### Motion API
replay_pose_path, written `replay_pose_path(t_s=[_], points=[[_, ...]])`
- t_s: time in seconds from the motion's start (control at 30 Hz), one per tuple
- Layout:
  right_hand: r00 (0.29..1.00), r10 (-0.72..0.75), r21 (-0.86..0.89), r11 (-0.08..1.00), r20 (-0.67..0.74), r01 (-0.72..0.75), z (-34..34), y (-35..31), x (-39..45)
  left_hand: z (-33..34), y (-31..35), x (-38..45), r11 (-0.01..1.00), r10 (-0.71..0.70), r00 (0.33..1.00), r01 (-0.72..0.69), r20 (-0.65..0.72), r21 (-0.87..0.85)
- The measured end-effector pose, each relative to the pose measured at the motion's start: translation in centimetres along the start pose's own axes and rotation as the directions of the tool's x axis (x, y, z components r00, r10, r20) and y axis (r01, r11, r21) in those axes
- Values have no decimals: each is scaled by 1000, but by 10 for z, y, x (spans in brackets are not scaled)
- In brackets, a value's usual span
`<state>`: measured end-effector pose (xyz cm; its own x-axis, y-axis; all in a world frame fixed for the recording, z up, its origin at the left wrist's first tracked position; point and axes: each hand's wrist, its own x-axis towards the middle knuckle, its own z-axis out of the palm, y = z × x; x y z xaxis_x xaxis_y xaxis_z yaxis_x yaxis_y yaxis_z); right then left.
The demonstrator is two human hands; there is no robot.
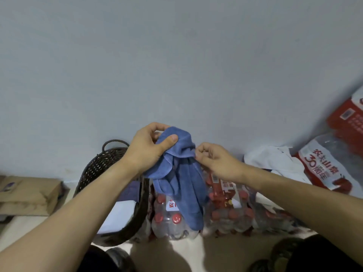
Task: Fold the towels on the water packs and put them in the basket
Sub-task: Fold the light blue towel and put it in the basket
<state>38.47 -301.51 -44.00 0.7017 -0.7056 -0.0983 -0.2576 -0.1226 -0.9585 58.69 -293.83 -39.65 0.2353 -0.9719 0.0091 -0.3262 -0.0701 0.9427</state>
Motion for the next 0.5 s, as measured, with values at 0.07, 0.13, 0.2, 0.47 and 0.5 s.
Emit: replay_pose_path(t_s=[0.07,0.13,0.2,0.47,0.5], points=[[997,-5,-60,998,-80,0,-15,-7,2,-2,-3,-3,975,51,997,-61,50,214],[979,-54,-108,994,-196,33,-33,-13,4,-1,-7,-8,929,44,989,-93,143,358],[958,-85,-110,992,-276,56,-50,-16,3,2,-10,-10,913,-2,982,-74,188,401],[895,-172,-360,933,-412,13,-101,-1,-20,17,5,-10,934,-44,923,-98,383,343],[876,-210,-407,913,-434,17,-108,-1,-24,19,7,-8,913,-23,923,-138,385,384]])
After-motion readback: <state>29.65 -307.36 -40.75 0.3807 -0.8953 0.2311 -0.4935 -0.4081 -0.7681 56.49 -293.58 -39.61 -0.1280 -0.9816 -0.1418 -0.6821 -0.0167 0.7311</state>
